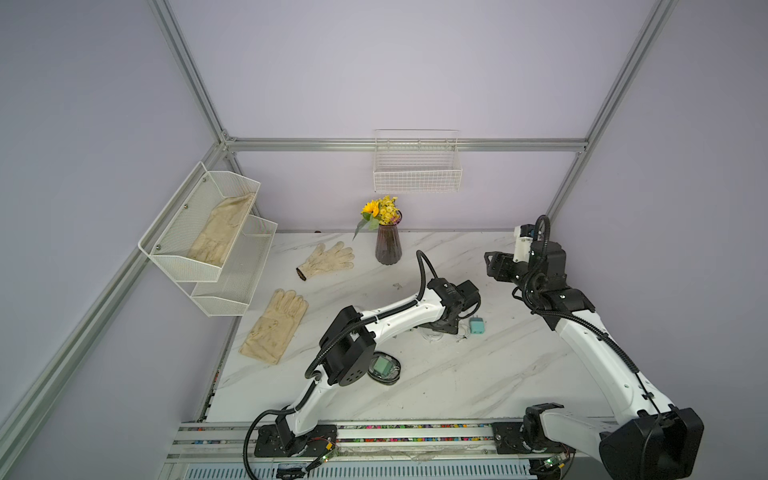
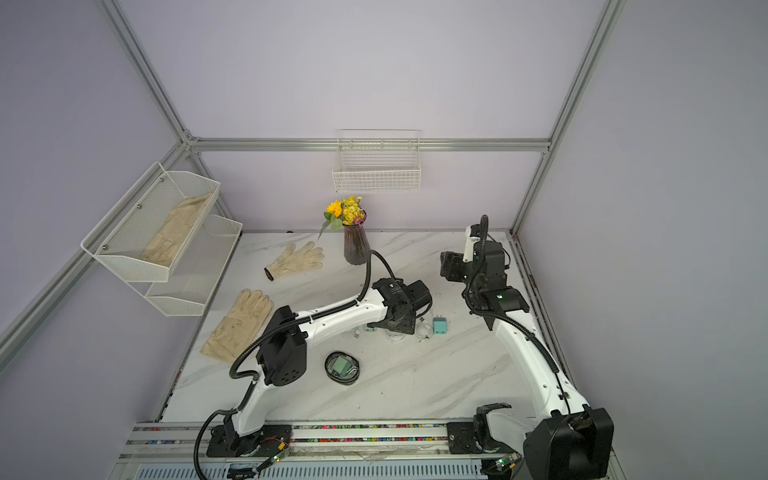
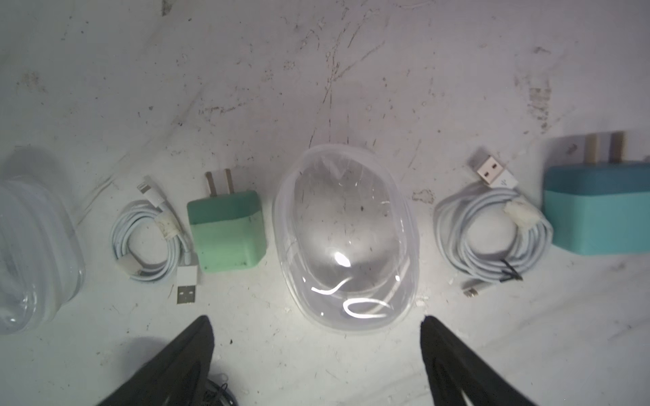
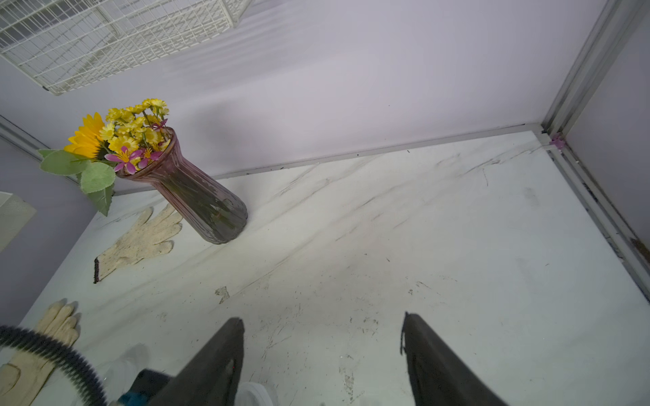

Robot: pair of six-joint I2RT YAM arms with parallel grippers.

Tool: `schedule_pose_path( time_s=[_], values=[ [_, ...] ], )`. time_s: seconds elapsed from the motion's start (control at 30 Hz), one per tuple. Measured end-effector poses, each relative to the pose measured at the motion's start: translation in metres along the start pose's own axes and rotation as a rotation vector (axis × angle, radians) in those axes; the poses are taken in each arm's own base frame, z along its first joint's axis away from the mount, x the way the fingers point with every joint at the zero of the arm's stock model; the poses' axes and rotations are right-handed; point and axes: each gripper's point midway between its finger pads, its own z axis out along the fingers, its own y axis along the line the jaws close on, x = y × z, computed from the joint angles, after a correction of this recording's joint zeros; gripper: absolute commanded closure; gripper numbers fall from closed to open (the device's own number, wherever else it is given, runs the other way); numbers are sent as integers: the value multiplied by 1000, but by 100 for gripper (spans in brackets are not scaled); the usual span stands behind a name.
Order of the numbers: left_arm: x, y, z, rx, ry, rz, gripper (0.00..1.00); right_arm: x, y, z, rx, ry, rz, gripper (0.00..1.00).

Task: Pack away charging kits
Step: Pick up the storage bag at the center of the board.

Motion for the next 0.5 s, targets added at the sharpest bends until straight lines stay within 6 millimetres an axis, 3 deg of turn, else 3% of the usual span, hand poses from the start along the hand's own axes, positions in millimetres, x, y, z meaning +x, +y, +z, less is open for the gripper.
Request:
schedule_pose_path(
  time_s=[0.17, 0.5],
  values=[
    [-18, -10, 14, 9, 1, 32, 18, 18, -4, 3, -18, 38, 19, 27],
    [-8, -24, 33, 19, 53, 81, 31, 8, 0, -6, -56, -13, 33, 27]
  ],
)
